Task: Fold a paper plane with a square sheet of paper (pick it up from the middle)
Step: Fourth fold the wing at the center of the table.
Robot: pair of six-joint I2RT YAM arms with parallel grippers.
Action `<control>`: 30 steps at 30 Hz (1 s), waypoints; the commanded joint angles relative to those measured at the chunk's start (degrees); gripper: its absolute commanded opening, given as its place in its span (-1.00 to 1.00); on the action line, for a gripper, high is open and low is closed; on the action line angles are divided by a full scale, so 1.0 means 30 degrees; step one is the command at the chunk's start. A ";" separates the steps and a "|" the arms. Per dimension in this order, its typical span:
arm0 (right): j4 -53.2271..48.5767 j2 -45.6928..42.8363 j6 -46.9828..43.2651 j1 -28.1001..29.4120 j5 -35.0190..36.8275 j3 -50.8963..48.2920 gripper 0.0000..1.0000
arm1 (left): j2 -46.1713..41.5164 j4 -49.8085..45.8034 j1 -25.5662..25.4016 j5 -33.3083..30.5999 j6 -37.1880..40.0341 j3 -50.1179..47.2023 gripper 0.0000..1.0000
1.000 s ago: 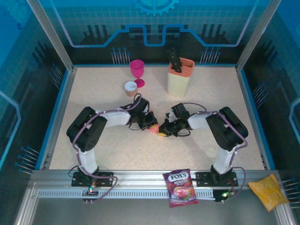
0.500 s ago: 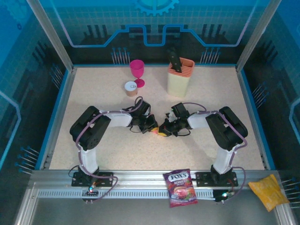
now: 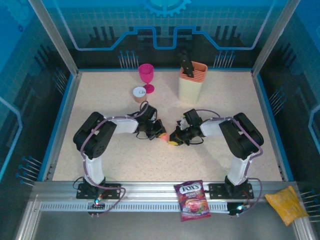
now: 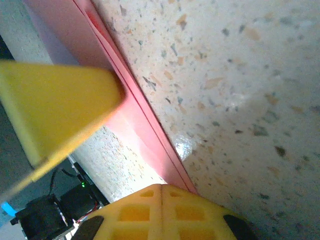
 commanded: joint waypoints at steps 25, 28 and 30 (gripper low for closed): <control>-0.5857 -0.2520 -0.0892 0.0086 0.5168 -0.0735 -1.00 | -0.1625 -0.1628 0.0361 -0.0477 0.0813 -0.1889 -0.92; -0.5736 -0.3219 -0.0577 0.0147 0.4842 -0.0383 -1.00 | -0.2041 -0.1208 -0.0182 -0.0536 0.0357 -0.2533 -0.92; -0.5591 -0.3250 -0.0457 0.0315 0.4525 -0.0021 -1.00 | -0.2080 -0.1054 -0.0367 -0.0641 0.0197 -0.2686 -0.92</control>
